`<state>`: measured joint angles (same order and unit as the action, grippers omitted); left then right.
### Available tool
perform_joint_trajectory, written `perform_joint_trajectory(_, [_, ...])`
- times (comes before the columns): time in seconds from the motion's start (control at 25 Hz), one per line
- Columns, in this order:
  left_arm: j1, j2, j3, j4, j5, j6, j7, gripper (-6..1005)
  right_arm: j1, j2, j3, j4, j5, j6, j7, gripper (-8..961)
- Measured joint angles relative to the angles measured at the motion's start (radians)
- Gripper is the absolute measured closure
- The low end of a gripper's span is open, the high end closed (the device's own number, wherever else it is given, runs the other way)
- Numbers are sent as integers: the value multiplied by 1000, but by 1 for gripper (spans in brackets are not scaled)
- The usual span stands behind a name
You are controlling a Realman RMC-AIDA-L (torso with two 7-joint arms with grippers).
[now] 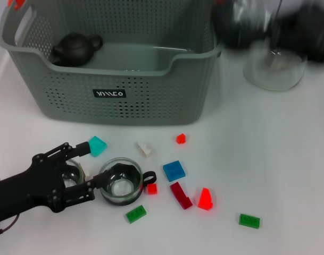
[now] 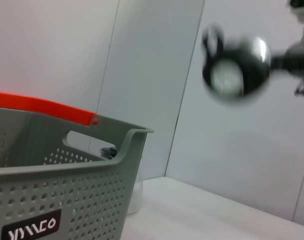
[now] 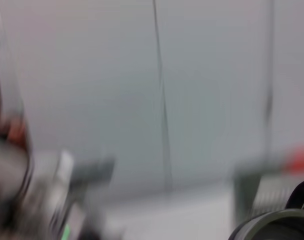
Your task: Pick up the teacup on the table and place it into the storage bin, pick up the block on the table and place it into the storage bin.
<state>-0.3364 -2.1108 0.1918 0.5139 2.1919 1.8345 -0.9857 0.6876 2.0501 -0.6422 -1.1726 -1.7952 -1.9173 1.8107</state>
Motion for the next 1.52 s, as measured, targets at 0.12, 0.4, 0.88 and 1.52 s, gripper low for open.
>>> perform_joint_trajectory(0.12, [-4,0,0,0,0,3,-2,139,-14,48,-30,-36,216,208,8,896])
perform_joint_trajectory(0.4, [0,0,0,0,0,5,-4,139,72,46,-381,-49,97,676,174,896])
perform_joint_trajectory(0.88, [0,-9,0,-3,5,4,-5,139,541,38,-519,535,-461,1158,519,897])
perform_joint_trajectory(1.52, [-10,-11,6,-13,1,-6,-5,139,584,38,-539,754,-529,1224,512,871])
